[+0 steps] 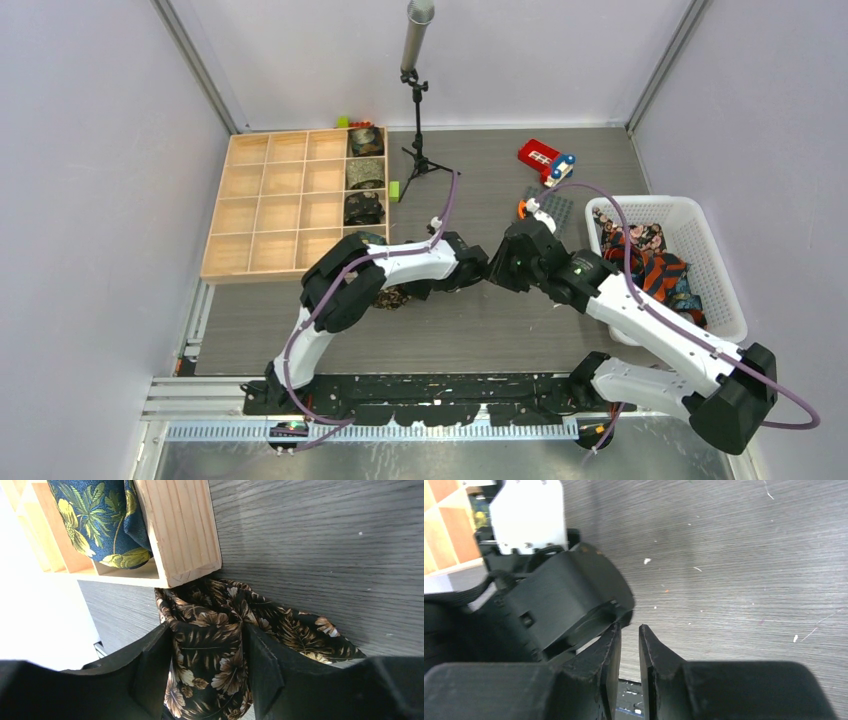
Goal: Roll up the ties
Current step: Roll the tie at the center of the board.
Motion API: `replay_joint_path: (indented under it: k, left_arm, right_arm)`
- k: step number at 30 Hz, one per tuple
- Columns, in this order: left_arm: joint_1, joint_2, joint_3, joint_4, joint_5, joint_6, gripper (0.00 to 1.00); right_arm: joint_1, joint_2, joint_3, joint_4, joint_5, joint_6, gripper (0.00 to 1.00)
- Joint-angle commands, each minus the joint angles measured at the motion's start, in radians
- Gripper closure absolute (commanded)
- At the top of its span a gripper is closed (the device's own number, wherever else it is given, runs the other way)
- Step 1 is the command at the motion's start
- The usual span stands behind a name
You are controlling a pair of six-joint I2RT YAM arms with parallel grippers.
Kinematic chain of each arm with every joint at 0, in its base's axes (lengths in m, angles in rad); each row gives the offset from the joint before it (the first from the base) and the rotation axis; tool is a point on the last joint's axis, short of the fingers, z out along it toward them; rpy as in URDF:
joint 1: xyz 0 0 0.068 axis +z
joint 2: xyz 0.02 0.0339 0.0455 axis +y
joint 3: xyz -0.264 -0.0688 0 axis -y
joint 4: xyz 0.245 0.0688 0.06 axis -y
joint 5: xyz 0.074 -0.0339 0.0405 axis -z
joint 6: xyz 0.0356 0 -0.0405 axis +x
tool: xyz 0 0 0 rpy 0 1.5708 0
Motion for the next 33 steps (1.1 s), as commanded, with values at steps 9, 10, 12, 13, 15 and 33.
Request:
replay_joint_path:
  k: [9,10,12,13,15,33]
  left_arm:
    - [-0.023,-0.114,0.047,0.051,0.037,0.039,0.28]
    - [-0.022,-0.122,0.046,0.052,0.041,0.042,0.27]
    - [-0.02,-0.137,0.046,0.053,0.045,0.051,0.26]
    - [-0.022,-0.142,0.049,0.052,0.047,0.053,0.25]
    - [-0.021,-0.157,0.05,0.054,0.056,0.058,0.23]
    - [0.231,-0.687,-0.293,0.351,0.568,0.233,0.23]
  right_arm:
    - [0.009,-0.036,0.163,0.012,0.004,-0.047,0.72]
    - [0.011,-0.037,0.163,0.014,0.004,-0.046,0.71]
    - [0.009,-0.038,0.164,0.014,0.0,-0.049,0.71]
    - [0.01,-0.039,0.166,0.014,-0.003,-0.052,0.7]
    - [0.009,-0.039,0.168,0.014,-0.01,-0.056,0.7]
    - [0.011,0.0,0.084,0.146,-0.128,-0.024,0.47]
